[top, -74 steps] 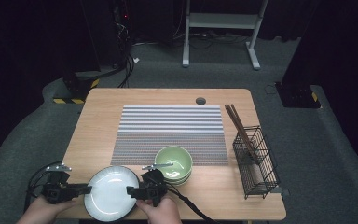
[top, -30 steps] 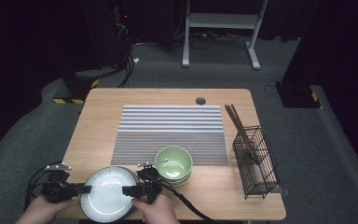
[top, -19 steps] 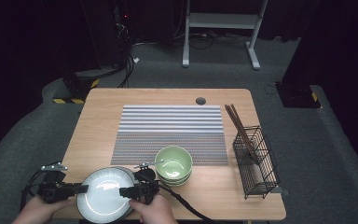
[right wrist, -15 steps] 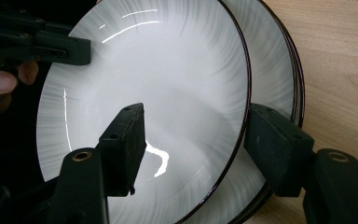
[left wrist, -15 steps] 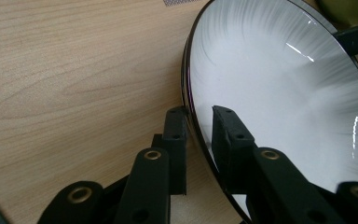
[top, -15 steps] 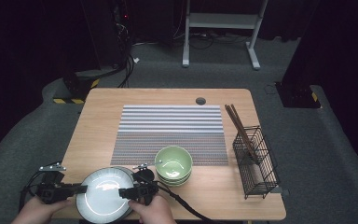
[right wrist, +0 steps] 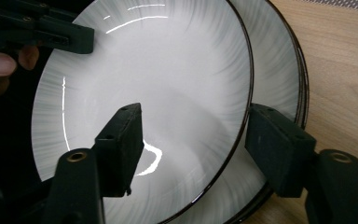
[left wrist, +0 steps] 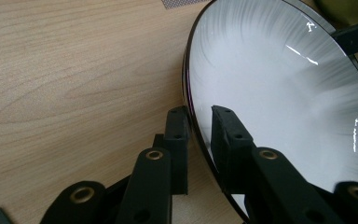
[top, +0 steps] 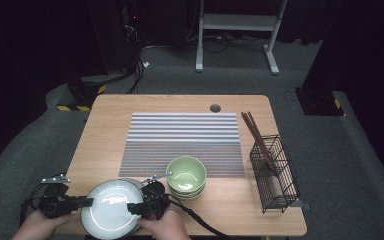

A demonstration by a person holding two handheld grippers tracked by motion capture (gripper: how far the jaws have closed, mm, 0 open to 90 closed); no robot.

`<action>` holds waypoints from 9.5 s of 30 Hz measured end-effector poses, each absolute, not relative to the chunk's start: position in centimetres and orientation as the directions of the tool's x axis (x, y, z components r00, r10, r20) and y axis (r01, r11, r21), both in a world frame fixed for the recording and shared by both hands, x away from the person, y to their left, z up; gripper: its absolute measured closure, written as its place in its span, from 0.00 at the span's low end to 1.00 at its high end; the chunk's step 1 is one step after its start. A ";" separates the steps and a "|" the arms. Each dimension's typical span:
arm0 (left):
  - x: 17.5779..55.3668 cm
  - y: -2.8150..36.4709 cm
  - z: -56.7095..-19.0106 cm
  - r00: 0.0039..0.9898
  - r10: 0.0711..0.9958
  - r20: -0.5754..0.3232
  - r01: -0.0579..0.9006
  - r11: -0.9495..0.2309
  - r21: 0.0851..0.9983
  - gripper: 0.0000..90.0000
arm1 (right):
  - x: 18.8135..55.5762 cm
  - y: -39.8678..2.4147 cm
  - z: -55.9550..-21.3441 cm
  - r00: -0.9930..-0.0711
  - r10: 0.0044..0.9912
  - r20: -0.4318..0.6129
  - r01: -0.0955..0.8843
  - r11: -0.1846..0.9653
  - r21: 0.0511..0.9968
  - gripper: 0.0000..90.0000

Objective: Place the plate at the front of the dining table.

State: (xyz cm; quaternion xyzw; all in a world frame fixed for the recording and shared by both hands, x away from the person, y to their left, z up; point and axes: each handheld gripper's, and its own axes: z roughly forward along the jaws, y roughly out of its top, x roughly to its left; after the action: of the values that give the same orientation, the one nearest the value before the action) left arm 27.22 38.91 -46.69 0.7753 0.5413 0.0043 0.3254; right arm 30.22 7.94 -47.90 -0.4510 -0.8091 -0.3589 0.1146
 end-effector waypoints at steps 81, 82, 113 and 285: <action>28.4 39.2 -46.2 0.435 0.860 -0.266 0.757 -0.190 0.626 0.94 | 30.6 9.2 -49.1 -0.489 0.684 0.542 0.869 0.328 0.371 0.60; 28.4 39.2 -46.1 0.434 0.861 -0.266 0.758 -0.190 0.624 0.94 | 30.6 9.3 -49.1 -0.487 0.684 0.543 0.871 0.327 0.368 0.60; 28.4 39.4 -46.3 0.425 0.858 -0.290 0.768 -0.172 0.617 0.94 | 29.9 9.1 -49.3 -0.601 0.691 0.402 0.774 0.377 0.509 0.75; 33.8 31.2 -35.4 0.588 0.795 -0.147 0.414 -0.140 0.900 0.93 | 33.5 0.8 -35.8 -0.587 0.797 0.145 0.410 0.138 0.902 0.94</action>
State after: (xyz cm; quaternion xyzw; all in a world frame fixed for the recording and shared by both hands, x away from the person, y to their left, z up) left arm 33.83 31.19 -35.36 0.7312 0.4134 0.1872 0.5092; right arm 33.55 0.77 -35.80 -0.4132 -0.7300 -0.5104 -0.1895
